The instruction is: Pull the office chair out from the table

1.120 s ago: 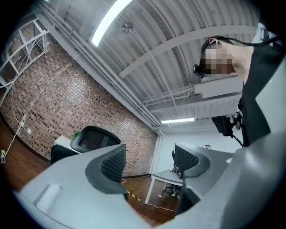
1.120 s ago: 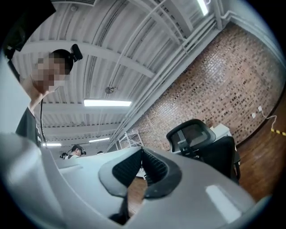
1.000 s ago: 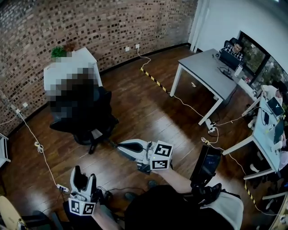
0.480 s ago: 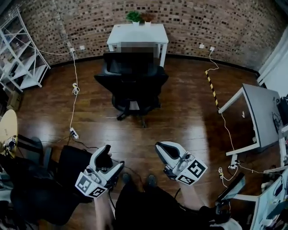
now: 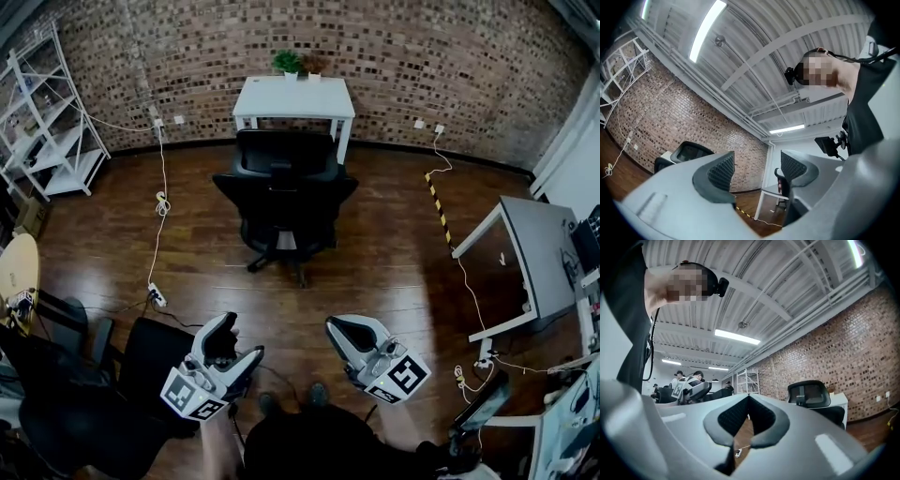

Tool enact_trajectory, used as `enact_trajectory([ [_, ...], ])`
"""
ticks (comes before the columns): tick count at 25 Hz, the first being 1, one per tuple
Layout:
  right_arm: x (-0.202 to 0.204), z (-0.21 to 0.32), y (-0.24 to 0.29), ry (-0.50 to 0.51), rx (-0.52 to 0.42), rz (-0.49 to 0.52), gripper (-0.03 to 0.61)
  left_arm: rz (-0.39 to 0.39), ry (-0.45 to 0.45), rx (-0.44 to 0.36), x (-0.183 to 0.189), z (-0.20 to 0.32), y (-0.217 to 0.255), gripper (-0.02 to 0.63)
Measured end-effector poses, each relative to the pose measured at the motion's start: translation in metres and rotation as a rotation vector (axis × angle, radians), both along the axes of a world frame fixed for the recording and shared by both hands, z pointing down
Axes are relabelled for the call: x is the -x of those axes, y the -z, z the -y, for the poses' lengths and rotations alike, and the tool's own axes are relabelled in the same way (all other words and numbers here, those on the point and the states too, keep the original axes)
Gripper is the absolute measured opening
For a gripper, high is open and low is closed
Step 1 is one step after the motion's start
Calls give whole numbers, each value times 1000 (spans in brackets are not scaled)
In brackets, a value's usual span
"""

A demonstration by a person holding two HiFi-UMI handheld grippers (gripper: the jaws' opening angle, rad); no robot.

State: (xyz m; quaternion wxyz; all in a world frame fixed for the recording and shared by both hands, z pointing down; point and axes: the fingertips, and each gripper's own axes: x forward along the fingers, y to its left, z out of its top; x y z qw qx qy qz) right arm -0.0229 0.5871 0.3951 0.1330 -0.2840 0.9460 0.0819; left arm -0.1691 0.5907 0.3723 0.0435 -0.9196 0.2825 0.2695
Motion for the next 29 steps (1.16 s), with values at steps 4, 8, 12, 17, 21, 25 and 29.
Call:
enact_trajectory([
  [4, 34, -3, 6, -24, -9, -51, 5, -22, -13, -14, 31, 3, 9, 397],
  [8, 64, -19, -4, -43, -21, -80, 5, -31, -49, -39, 55, -4, 6, 386],
  [12, 95, -36, -15, -61, -40, -103, 5, -35, -78, -64, 79, -17, -5, 379],
  [17, 100, -46, 0, -59, -46, -109, 5, -30, -77, -66, 82, -25, 8, 376],
  [21, 97, -55, 29, -42, -45, -104, 5, -18, -61, -59, 77, -35, 37, 370],
  [25, 102, -40, 18, -36, -46, -108, 5, -15, -57, -64, 80, -23, 27, 368],
  [29, 92, 0, 14, -23, -29, -115, 5, -18, -43, -48, 69, 17, 21, 367],
])
